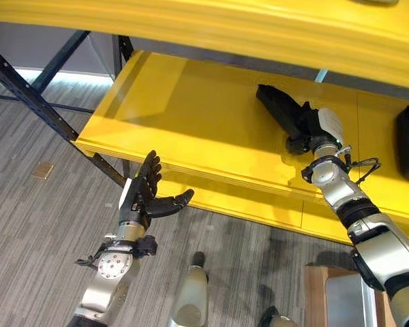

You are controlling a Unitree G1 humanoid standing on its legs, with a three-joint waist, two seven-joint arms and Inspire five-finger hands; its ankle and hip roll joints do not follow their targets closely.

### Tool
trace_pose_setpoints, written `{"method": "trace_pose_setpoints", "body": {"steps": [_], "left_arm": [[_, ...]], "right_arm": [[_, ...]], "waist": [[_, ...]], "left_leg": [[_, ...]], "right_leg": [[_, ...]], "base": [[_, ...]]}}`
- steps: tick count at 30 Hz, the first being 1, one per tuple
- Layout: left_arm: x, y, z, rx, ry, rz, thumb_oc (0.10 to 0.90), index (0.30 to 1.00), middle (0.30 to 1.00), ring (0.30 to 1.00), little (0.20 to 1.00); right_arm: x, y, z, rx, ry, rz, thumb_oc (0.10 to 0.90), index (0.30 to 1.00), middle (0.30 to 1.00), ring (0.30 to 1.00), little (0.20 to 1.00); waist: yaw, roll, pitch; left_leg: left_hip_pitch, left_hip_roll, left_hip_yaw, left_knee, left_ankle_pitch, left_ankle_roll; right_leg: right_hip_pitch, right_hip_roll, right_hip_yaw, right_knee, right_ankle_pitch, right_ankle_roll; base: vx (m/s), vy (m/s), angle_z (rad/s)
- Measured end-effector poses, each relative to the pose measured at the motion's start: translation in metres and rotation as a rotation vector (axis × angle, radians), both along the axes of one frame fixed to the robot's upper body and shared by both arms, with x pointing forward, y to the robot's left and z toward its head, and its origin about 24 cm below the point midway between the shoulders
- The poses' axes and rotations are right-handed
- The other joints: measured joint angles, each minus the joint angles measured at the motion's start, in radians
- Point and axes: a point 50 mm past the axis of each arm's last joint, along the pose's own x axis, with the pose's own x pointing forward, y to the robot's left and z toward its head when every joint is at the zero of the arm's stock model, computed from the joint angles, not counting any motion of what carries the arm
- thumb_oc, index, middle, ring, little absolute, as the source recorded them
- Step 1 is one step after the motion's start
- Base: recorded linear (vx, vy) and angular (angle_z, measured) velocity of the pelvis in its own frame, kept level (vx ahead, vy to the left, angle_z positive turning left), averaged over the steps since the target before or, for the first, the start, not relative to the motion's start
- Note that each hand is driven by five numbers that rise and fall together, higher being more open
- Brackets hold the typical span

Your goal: Move parts from the plastic box to the shelf.

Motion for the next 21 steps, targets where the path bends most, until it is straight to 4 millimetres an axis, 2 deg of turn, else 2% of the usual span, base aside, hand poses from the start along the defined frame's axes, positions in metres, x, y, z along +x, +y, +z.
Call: {"method": "trace_pose_setpoints", "body": {"steps": [2, 7, 17, 21], "left_arm": [[0.001, 0.000, 0.001, 0.000, -0.004, 0.001, 0.900, 1.000, 1.000, 1.000, 1.000], [0.001, -0.002, 0.000, 0.000, -0.002, -0.007, 0.900, 1.000, 1.000, 1.000, 1.000], [0.005, -0.009, 0.003, -0.002, -0.015, -0.021, 0.900, 1.000, 1.000, 1.000, 1.000], [0.005, -0.008, 0.004, 0.003, -0.018, -0.020, 0.900, 1.000, 1.000, 1.000, 1.000]], "right_arm": [[-0.001, -0.012, -0.005, 0.001, 0.032, -0.061, 0.400, 0.300, 0.300, 0.300, 0.300], [-0.003, -0.021, -0.009, 0.030, 0.043, -0.110, 0.400, 0.300, 0.300, 0.300, 0.300], [-0.003, -0.035, 0.004, 0.068, -0.009, -0.191, 0.400, 0.300, 0.300, 0.300, 0.300], [-0.003, -0.041, 0.011, 0.091, -0.031, -0.225, 0.400, 0.300, 0.300, 0.300, 0.300]], "waist": [[-0.004, 0.002, 0.001], [-0.021, 0.008, 0.004], [-0.023, 0.016, 0.008], [-0.022, 0.017, 0.008]], "left_leg": [[-0.026, 0.001, 0.000, 0.034, -0.016, 0.004], [-0.056, 0.002, -0.008, 0.072, -0.022, 0.002], [-0.088, 0.002, -0.020, 0.095, -0.021, -0.002], [-0.105, 0.001, -0.027, 0.098, -0.014, -0.015]], "right_leg": [[-0.037, -0.011, 0.012, 0.060, -0.026, -0.001], [-0.081, -0.018, 0.025, 0.135, -0.058, -0.005], [-0.129, -0.026, 0.027, 0.210, -0.095, -0.016], [-0.143, -0.027, 0.021, 0.221, -0.101, -0.020]], "base": [[-0.05, 0.004, -0.05], [0.00, 0.000, 0.00], [-0.01, -0.002, 0.02], [-0.01, -0.007, 0.04]]}}
